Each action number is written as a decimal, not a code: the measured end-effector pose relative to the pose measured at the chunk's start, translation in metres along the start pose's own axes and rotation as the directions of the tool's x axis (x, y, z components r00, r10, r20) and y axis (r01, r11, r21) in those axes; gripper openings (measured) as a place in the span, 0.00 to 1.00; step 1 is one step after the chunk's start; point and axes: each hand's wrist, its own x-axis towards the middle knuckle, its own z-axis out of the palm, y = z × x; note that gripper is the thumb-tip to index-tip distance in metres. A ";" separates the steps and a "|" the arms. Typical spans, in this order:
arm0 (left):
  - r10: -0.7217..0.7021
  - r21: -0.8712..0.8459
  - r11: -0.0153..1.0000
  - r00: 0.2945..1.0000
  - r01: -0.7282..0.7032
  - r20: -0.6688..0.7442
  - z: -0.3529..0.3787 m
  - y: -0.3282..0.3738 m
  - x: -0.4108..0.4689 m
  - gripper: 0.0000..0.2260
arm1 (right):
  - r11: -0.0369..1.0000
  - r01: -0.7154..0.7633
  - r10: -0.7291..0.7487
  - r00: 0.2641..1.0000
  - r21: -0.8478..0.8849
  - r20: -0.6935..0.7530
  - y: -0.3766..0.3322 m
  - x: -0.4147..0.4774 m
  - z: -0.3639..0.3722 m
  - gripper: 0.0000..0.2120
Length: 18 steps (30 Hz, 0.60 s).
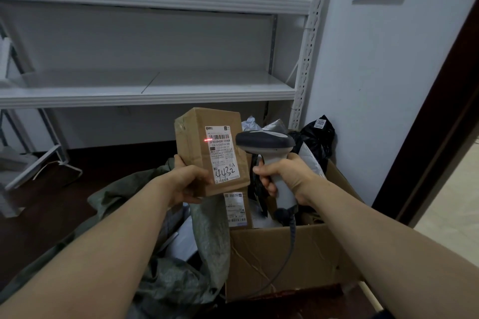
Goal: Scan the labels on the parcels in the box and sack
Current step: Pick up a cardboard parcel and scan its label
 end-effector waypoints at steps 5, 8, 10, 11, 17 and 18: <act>-0.010 -0.022 1.000 1.000 0.010 -0.019 -0.001 0.002 -0.003 0.43 | 0.998 0.054 -0.054 0.999 0.038 0.004 -0.001 0.001 0.004 0.05; -0.010 -0.028 1.000 0.999 0.010 -0.032 -0.003 0.004 -0.007 0.43 | 0.998 0.053 -0.054 0.999 0.025 0.001 -0.003 0.000 0.006 0.07; -0.020 -0.028 0.999 0.999 0.019 -0.031 -0.005 0.005 -0.010 0.42 | 0.999 0.051 -0.051 0.999 0.011 0.006 -0.003 0.000 0.007 0.07; -0.025 -0.025 0.999 0.999 0.024 -0.035 -0.007 0.005 -0.012 0.42 | 0.999 0.050 -0.050 0.999 0.009 0.009 -0.003 0.000 0.007 0.07; -0.017 -0.139 0.990 0.978 -0.013 -0.208 -0.021 0.000 -0.014 0.47 | 0.999 0.028 -0.027 1.000 0.041 -0.014 -0.001 0.007 0.014 0.07; -0.008 -0.154 0.987 0.952 -0.041 -0.305 -0.025 -0.002 -0.013 0.48 | 0.999 0.027 -0.026 0.999 0.045 -0.018 0.001 0.009 0.016 0.08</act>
